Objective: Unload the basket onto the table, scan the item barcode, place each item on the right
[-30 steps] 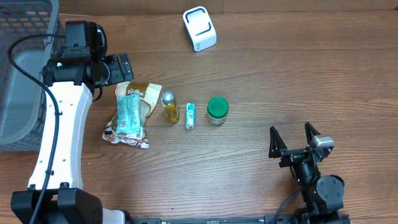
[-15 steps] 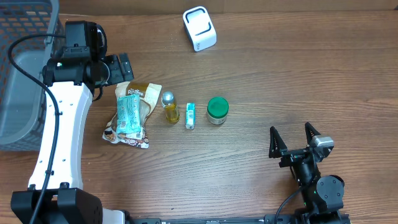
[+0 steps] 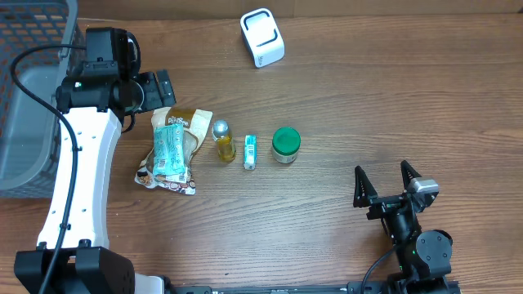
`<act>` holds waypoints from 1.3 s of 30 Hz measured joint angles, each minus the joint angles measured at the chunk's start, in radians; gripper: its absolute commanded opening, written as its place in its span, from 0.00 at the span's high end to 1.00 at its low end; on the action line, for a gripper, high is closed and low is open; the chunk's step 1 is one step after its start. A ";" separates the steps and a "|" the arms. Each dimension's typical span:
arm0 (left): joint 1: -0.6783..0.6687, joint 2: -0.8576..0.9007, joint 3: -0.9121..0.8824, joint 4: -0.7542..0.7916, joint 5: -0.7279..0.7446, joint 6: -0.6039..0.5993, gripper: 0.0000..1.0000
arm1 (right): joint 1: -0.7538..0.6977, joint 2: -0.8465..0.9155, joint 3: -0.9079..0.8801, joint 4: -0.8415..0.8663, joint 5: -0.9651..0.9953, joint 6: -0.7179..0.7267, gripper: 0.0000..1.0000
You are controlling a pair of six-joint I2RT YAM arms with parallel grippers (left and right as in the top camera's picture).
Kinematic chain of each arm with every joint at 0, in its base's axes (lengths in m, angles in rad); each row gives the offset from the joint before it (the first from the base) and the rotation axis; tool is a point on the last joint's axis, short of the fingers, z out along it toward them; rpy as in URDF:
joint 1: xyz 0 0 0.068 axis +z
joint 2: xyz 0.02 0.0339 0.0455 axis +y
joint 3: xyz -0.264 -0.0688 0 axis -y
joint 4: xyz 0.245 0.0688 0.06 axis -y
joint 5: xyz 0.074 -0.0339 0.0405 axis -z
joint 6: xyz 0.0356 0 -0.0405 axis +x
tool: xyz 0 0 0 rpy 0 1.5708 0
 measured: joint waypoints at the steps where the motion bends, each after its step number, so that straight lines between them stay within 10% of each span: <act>1: 0.000 0.000 0.000 0.000 0.000 0.000 0.00 | 0.000 0.000 0.000 0.000 -0.004 0.005 0.00; 15: 0.000 0.000 0.000 0.000 0.000 0.000 0.01 | 0.000 0.002 0.038 -0.072 -0.104 0.192 0.00; 39: 0.000 0.000 0.000 0.000 0.000 0.000 0.00 | 0.000 0.414 0.813 -0.584 -0.101 0.206 0.00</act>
